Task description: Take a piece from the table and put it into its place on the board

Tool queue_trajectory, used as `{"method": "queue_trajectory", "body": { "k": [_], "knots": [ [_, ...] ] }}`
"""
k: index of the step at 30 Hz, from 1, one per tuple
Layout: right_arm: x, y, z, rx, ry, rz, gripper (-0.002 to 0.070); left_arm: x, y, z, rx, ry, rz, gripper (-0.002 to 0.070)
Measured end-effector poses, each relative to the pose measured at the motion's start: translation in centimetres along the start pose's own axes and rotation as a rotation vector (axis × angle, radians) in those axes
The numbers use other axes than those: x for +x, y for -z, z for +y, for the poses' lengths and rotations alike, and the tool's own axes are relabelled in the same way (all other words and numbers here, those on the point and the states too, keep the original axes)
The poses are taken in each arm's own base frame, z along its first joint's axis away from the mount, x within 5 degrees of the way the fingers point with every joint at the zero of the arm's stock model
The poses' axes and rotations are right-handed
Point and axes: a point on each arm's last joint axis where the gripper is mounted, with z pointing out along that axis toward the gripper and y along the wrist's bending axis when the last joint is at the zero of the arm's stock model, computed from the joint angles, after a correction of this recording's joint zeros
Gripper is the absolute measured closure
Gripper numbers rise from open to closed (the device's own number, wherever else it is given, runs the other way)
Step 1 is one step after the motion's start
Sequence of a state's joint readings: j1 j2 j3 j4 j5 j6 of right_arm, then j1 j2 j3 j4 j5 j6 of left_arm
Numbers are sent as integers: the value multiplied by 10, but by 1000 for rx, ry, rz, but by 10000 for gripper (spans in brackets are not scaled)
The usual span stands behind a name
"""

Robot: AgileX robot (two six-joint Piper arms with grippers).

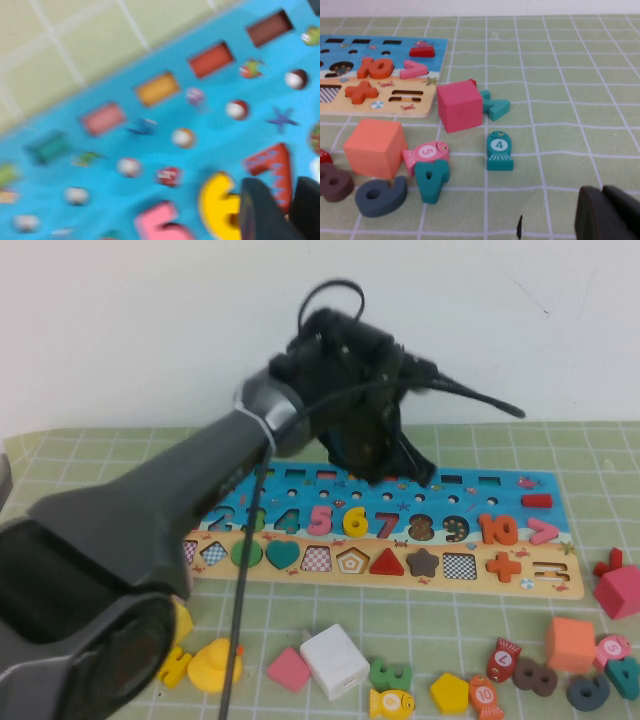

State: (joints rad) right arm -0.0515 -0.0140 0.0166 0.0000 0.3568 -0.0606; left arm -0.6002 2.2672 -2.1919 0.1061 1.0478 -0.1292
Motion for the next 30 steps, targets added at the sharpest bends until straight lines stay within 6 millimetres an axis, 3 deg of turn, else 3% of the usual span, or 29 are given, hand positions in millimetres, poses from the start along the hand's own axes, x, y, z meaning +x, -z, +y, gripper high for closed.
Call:
{"method": "queue_trajectory", "body": {
  "k": [2,4,10,15,18,24,30],
  "knots": [
    [0,0,0,0,0,0,679,-5,17,6,-53,-44,-50,623],
    [0,0,0,0,0,0,679,-12,47,12,-91,-65,-119,652],
    [0,0,0,0,0,0,679,-17,162,24,-107,-116,-339,672],
    [0,0,0,0,0,0,679,4,269,34,-98,-131,-538,676],
    [0,0,0,0,0,0,679,25,318,40,-93,-121,-601,676],
    [0,0,0,0,0,0,679,71,383,44,-47,-159,-624,676],
    [0,0,0,0,0,0,679,91,403,45,-21,-173,-614,676]
  ]
}}
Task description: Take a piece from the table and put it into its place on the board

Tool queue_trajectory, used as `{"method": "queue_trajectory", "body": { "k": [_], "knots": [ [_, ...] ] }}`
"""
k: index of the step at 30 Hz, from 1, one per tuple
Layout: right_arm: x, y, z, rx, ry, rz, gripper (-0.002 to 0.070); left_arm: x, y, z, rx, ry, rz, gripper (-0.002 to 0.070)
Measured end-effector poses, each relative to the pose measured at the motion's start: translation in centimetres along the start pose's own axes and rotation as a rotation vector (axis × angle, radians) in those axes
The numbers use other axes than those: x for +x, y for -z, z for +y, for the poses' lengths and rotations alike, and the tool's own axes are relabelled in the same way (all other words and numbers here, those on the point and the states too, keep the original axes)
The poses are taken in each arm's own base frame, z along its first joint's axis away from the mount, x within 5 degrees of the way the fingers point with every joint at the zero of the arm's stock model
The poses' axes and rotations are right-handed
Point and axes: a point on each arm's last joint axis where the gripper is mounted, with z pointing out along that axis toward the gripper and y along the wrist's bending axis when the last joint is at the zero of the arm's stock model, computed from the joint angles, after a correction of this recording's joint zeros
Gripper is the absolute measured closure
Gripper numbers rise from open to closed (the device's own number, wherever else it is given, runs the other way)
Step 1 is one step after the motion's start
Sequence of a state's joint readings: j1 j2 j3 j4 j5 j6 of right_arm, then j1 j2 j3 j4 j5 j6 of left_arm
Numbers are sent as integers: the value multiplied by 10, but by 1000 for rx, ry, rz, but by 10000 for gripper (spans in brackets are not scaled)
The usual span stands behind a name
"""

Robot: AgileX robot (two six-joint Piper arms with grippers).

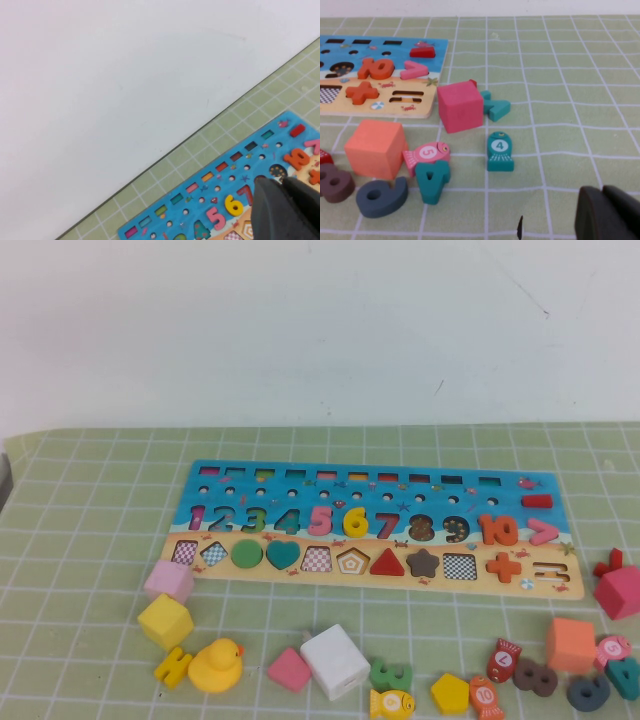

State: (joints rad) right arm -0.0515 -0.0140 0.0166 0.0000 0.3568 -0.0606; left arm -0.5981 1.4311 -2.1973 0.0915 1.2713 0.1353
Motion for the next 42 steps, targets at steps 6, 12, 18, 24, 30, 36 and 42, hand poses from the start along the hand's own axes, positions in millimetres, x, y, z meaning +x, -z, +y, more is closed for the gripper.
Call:
{"method": "queue_trajectory", "body": {
  "k": [6,12,18,24,30,36,42],
  "knots": [
    [0,0,0,0,0,0,679,1,-2,-1,8,1,8,676],
    [0,0,0,0,0,0,679,4,-8,-2,12,-1,30,676],
    [0,0,0,0,0,0,679,4,4,2,-25,-26,3,676],
    [0,0,0,0,0,0,679,-1,47,13,-129,-17,-184,676],
    [0,0,0,0,0,0,679,29,61,8,-124,20,-286,676],
    [0,0,0,-2,-5,0,679,99,23,-10,-88,-15,-235,677],
    [0,0,0,-2,-5,0,679,186,-5,-24,-62,41,-148,677]
  ]
}}
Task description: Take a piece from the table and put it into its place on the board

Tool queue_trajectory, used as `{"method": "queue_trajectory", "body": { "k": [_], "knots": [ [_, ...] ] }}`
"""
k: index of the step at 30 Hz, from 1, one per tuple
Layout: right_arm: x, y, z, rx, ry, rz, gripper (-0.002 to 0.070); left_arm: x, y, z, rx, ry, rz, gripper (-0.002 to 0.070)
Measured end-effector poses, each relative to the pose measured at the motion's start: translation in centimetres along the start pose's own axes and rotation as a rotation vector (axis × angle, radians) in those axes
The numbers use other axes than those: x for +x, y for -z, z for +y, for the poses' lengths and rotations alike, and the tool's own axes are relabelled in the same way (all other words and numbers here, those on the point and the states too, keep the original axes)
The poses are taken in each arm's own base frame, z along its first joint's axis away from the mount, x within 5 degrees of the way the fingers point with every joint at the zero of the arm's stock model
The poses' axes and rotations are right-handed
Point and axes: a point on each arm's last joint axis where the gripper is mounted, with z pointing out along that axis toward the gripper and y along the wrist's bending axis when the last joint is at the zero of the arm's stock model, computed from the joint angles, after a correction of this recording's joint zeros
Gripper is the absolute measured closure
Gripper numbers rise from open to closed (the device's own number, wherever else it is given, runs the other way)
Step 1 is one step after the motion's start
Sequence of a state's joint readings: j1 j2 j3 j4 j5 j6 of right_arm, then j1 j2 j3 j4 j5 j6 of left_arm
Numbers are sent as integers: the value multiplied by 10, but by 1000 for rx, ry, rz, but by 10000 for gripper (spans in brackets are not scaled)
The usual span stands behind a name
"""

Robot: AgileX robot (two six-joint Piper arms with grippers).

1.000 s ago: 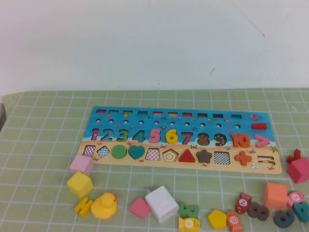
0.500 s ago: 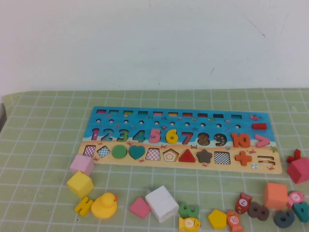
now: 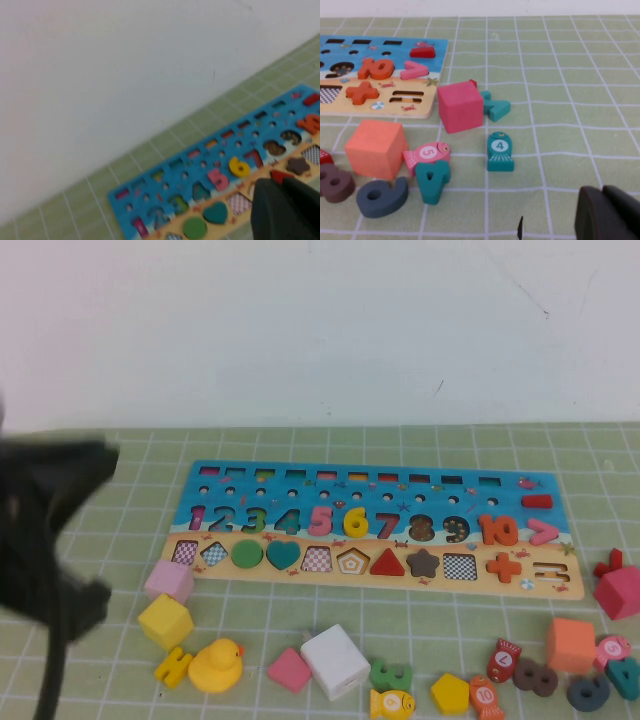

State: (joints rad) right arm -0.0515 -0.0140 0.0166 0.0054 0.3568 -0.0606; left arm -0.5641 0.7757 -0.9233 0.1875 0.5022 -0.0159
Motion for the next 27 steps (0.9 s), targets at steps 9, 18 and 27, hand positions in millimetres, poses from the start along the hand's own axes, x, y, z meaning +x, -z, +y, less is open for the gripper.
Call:
{"method": "queue_trajectory", "body": {
  "k": [9,18,27],
  "knots": [
    [0,0,0,2,5,0,679,106,14,-4,-83,259,-62,677],
    [0,0,0,0,0,0,679,185,34,-10,-223,392,-181,677],
    [0,0,0,2,5,0,679,221,35,-4,-454,538,-217,677]
  ]
}}
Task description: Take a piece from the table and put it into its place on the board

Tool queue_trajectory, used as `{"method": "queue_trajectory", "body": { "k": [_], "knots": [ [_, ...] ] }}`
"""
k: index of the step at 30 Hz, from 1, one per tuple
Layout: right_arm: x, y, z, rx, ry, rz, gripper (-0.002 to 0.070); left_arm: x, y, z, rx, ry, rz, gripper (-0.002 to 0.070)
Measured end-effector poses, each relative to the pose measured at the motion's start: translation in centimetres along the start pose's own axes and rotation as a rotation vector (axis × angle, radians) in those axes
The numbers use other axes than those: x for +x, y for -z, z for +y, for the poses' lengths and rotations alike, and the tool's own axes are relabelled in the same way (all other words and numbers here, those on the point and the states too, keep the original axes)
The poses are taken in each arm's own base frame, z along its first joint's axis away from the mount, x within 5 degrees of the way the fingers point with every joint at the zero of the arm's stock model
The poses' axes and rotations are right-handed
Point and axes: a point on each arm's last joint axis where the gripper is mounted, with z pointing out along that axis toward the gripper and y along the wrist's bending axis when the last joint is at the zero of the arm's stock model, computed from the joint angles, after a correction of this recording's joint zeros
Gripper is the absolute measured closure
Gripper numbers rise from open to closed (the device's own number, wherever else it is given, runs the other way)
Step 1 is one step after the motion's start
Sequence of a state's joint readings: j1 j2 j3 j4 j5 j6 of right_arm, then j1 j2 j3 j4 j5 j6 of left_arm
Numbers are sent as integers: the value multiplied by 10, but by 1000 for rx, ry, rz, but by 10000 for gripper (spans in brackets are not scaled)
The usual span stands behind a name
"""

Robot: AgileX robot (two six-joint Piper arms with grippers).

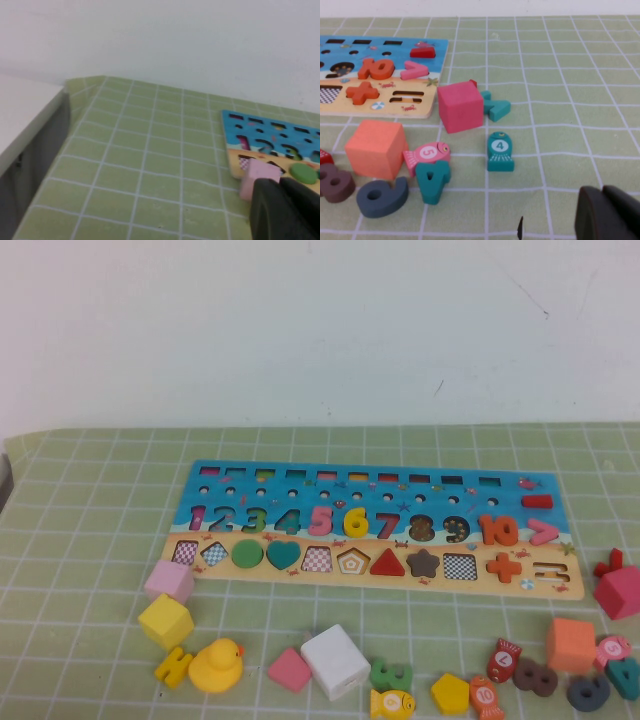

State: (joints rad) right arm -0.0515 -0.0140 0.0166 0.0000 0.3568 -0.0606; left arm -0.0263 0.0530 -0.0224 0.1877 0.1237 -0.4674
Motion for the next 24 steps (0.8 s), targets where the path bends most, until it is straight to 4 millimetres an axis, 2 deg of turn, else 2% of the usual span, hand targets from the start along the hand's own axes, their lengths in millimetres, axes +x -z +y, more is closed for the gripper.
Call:
{"method": "queue_trajectory", "body": {
  "k": [11,24],
  "knots": [
    [0,0,0,-2,-5,0,679,10,2,5,-19,-53,-24,677],
    [0,0,0,0,0,0,679,27,4,6,-2,-182,162,677]
  ]
}}
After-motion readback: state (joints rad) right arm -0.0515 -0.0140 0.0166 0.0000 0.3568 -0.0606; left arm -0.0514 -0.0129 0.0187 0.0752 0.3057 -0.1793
